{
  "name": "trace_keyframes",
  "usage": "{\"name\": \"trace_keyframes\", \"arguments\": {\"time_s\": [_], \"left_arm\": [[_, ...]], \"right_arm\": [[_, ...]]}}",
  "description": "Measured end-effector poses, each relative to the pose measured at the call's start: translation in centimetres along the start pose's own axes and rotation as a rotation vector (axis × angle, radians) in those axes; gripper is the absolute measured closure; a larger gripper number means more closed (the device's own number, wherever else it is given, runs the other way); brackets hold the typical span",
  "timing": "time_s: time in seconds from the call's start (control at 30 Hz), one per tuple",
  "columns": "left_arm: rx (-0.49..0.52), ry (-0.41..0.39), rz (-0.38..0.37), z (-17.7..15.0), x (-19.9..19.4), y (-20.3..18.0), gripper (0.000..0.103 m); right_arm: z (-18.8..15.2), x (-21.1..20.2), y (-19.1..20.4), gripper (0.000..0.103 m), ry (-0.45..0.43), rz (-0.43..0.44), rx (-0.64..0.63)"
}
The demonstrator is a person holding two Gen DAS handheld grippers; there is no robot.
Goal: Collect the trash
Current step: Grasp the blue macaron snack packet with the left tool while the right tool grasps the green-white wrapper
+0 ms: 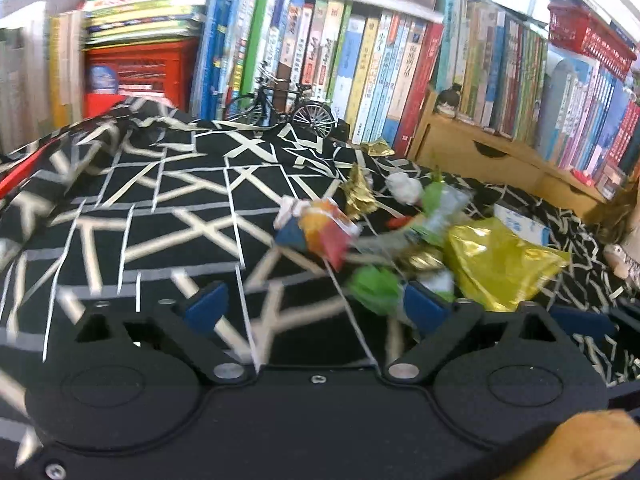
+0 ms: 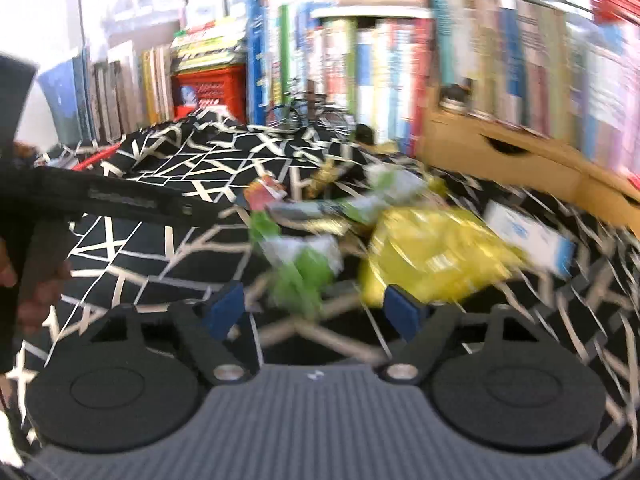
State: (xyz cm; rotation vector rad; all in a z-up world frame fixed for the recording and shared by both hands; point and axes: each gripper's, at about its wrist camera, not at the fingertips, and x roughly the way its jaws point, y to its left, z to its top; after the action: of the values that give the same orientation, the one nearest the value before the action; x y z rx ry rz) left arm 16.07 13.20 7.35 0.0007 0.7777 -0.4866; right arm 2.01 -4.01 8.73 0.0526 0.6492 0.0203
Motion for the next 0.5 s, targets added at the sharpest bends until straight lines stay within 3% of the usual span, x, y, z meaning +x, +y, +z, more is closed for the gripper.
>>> {"name": "trace_keyframes", "arguments": {"time_s": [0.2, 0.4, 0.43, 0.5], "left_arm": [[0.029, 0.062, -0.094, 2.8, 5.4, 2.6, 0.019], [0.044, 0.072, -0.148, 3.0, 6.2, 3.0, 0.016], [0.051, 0.079, -0.161, 2.9, 6.4, 3.0, 0.016], [0.062, 0.088, -0.181, 2.7, 6.8, 2.8, 0.015]], "right_arm": [[2.0, 8.1, 1.3, 0.023, 0.121, 0.001, -0.025], [1.5, 10.2, 1.7, 0.021, 0.125, -0.052, -0.012], [1.5, 10.0, 1.6, 0.035, 0.113, -0.057, -0.007], [1.4, 9.7, 1.8, 0.039, 0.101, -0.081, -0.005]]}}
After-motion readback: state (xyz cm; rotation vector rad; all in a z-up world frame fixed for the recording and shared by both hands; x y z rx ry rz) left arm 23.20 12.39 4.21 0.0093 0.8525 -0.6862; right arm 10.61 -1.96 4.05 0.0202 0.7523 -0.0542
